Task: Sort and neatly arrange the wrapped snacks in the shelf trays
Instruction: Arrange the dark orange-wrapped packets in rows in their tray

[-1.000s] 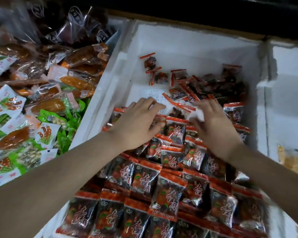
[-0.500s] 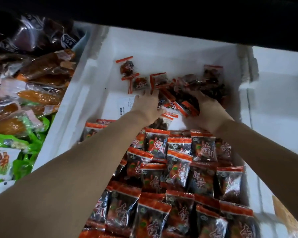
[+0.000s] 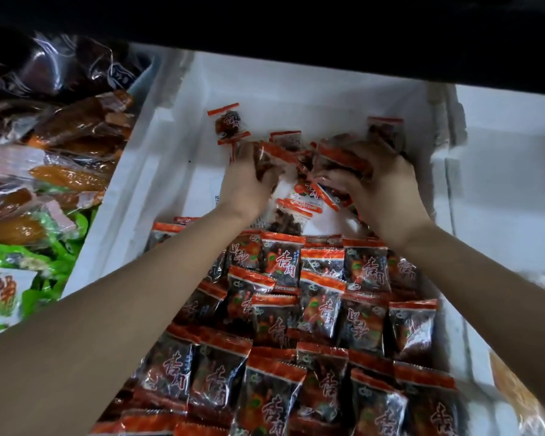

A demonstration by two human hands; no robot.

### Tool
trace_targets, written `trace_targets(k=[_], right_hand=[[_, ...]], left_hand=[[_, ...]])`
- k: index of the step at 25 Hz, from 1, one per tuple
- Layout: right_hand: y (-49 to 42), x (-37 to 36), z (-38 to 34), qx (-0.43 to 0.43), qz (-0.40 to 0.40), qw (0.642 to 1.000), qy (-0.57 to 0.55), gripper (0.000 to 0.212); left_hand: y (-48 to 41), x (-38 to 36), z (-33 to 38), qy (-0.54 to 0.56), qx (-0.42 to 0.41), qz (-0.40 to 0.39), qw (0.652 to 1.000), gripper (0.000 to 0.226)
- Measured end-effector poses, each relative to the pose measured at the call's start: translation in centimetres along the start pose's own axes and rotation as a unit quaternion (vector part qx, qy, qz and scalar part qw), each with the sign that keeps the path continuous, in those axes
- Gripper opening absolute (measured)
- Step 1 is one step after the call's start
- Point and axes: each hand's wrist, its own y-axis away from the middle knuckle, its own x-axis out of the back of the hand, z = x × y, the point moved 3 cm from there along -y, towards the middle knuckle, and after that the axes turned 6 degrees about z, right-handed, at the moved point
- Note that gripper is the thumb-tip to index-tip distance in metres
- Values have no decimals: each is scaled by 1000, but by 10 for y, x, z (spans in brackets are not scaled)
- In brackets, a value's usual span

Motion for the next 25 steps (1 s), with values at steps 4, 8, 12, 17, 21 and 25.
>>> trace_targets(k=[4,8,12,17,21,25], right_hand=[[10,-7,-14,-95,-56,990,-84,23],[13,-21,-29,-95,-104,981,-135,17],[10,-30,-31,-94,-126,976,-151,11],[2,-46,7,-37,-238,971,16,35],[4,-62,27,-25,-333,940,71,67],[0,-77,26,19,-336,932,137,76]], left_hand=[[26,13,5,225,92,-29,970,22],[62,26,16,275,81,-93,954,12],[76,44,10,216,35,-49,975,24],[71,63,-6,198,68,25,977,19],[69,73,-18,181,76,44,979,20],[70,73,-22,184,85,38,979,19]])
